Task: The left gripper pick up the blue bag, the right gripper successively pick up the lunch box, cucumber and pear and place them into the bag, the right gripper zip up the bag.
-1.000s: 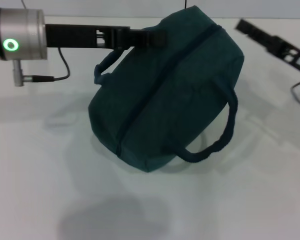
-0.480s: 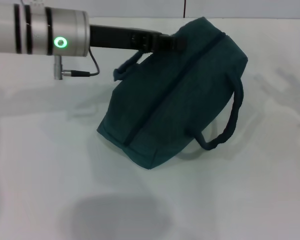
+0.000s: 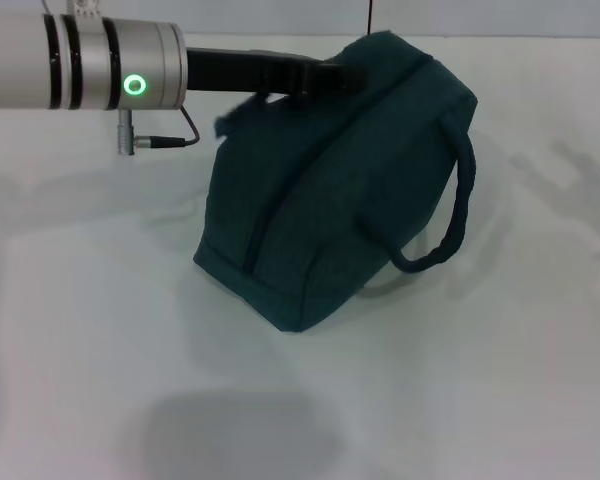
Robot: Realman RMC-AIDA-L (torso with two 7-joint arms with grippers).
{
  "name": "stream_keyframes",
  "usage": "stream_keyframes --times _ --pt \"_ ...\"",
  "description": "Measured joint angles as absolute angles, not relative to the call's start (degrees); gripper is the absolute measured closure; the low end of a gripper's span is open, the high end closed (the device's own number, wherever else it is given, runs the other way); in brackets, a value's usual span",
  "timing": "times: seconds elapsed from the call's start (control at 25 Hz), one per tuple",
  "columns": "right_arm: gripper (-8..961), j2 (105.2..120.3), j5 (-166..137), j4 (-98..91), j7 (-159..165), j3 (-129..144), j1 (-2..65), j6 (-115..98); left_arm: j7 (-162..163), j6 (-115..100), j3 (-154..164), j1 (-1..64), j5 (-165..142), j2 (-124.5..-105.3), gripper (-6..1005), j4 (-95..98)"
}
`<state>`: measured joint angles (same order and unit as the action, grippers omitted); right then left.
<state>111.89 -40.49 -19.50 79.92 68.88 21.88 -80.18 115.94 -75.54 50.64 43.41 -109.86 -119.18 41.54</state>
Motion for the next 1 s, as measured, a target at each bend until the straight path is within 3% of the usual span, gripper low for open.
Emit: stream_keyframes --times 0.08,0.36,0.52,0.72,1.0 --pt "145 111.88 -40.67 -19.53 79.91 68.97 22.02 -80.26 115.92 -75.52 50.61 43.36 -109.46 -119.18 719 41.53" --pt "145 111.62 -42.28 -19.96 79.86 68.99 22.3 -80.94 115.15 -79.15 50.84 42.96 -102.54 -119.01 570 41.76" --pt "145 111.35 -44.0 -20.03 78.83 68.78 22.82 -83.03 114.68 -83.5 50.61 42.94 -94.48 -117.44 485 41.82" --pt "145 111.03 -47.33 -21.26 76.73 68.69 23.73 -86.38 113.24 -86.84 50.5 42.51 -87.23 -115.13 250 41.85" --pt "145 111.21 -50.85 -23.56 73.24 68.99 24.32 -91.2 112.23 -92.26 48.8 39.52 -84.48 -113.91 165 41.47"
